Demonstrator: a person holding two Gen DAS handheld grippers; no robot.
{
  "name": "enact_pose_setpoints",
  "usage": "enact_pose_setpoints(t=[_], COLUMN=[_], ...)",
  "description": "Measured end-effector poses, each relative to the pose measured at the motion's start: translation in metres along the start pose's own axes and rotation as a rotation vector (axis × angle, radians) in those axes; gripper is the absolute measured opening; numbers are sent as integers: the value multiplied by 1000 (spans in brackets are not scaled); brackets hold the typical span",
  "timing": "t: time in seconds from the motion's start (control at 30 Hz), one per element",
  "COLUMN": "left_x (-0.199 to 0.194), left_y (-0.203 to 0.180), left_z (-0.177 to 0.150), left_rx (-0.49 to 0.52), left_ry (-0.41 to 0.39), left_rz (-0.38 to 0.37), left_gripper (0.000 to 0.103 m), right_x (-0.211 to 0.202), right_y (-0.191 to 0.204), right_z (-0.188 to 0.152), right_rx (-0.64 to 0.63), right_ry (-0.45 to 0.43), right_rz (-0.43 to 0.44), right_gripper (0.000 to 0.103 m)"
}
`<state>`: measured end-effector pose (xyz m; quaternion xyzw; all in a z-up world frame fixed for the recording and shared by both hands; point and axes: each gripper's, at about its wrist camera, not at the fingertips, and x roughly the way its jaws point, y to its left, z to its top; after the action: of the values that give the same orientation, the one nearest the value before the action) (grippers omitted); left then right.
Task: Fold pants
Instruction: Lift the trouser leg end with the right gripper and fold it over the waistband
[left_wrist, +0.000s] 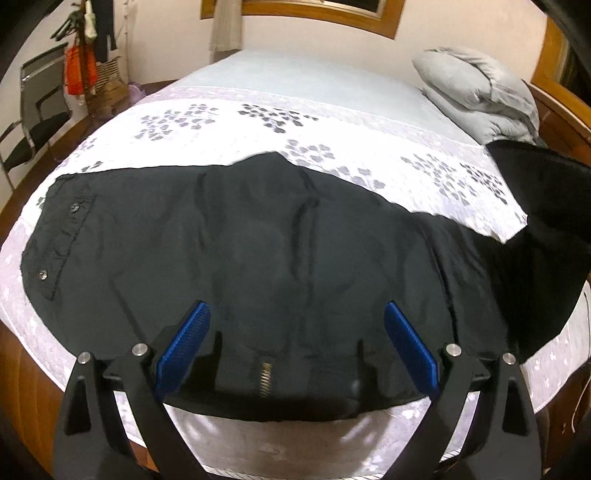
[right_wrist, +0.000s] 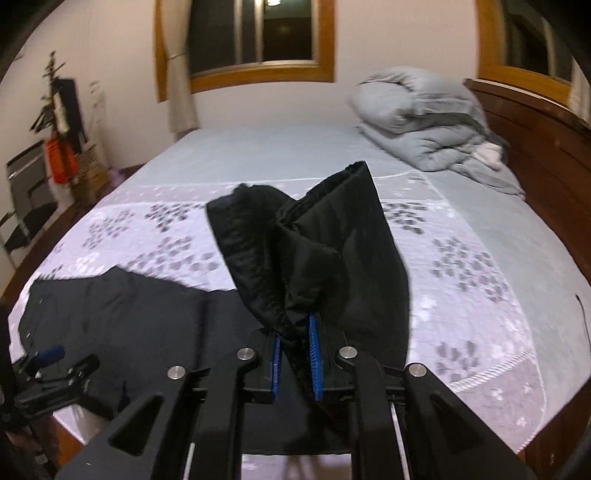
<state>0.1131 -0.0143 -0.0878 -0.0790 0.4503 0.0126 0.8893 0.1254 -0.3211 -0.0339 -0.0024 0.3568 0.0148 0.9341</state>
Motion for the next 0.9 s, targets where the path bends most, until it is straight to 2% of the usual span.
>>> enact_pose_setpoints(t=[0.23, 0.37, 0.67, 0.77, 0.83, 0.9], left_x=[-2, -3, 2, 4, 5, 6], left_y=[33, 43, 48, 50, 52, 53], left_z=[5, 5, 6, 5, 6, 6], left_rx=[-82, -104, -115, -117, -122, -127], left_ry=[-7, -13, -6, -1, 2, 7], left_rz=[29, 36, 33, 38, 42, 45], left_gripper=[95, 95, 95, 95, 95, 95], right_x=[25, 35, 51, 61, 65, 68], right_y=[67, 98, 134, 135, 132, 130], right_z=[-11, -26, -63, -71, -75, -77], right_rx=[-146, -244, -391, -397, -380, -360], right_ry=[71, 102, 171, 200, 224, 242], right_rz=[92, 102, 126, 136, 162, 183], right_gripper=[13, 13, 13, 13, 14, 23])
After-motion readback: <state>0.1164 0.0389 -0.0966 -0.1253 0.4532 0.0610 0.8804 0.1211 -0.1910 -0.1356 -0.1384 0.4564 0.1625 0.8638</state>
